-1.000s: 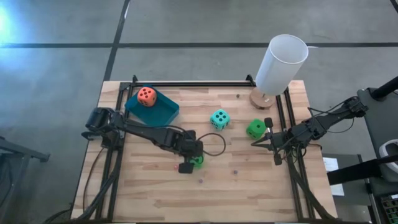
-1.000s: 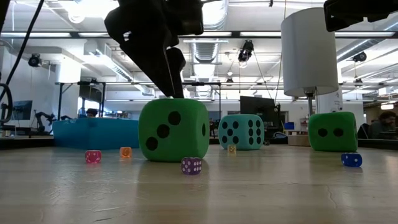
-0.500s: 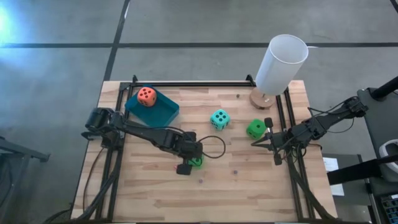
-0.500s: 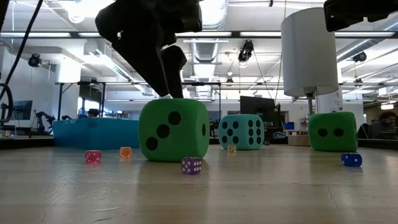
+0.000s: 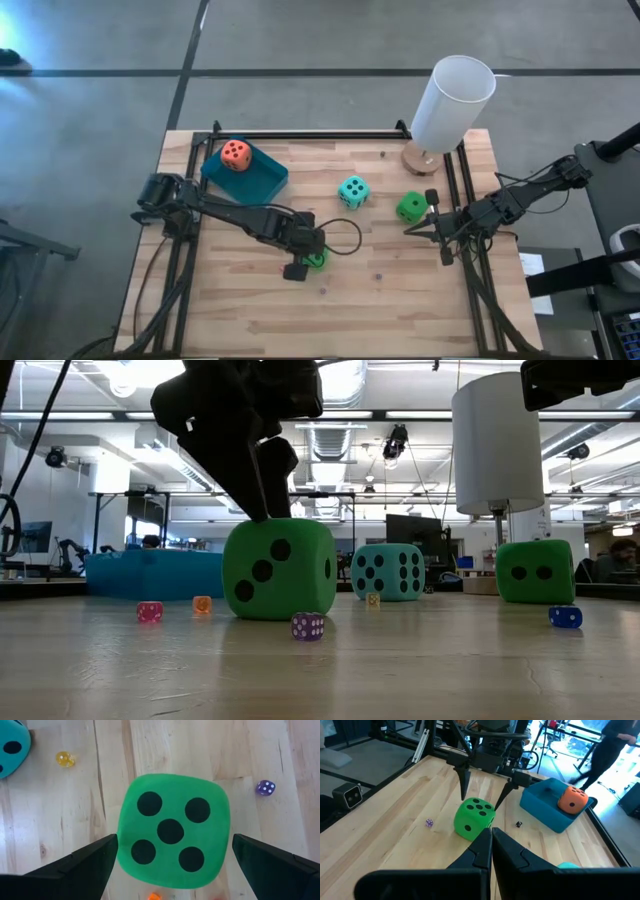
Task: Pick & Place Dice
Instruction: Put the big green dice on the left into the blue bin
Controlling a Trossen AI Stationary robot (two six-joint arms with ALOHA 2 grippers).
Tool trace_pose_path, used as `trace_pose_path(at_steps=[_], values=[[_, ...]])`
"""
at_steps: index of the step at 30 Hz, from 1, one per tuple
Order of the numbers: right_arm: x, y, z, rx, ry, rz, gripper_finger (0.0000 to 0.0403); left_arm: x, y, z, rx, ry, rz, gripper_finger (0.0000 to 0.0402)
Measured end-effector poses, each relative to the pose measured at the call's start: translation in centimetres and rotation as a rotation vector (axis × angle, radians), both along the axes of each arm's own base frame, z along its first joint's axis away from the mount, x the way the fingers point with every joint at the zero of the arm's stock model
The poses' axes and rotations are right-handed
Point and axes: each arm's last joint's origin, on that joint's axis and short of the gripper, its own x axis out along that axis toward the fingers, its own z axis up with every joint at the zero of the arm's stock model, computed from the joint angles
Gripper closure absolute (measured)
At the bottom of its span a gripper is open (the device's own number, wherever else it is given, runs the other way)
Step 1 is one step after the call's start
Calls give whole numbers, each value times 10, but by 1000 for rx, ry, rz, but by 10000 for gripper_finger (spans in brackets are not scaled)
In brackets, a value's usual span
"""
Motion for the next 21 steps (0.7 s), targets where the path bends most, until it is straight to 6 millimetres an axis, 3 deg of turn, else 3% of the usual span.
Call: trace_pose_path(at_steps=[21], values=[[0,0,0,0,0,0,394,5,0,-11,19,8,10,4]])
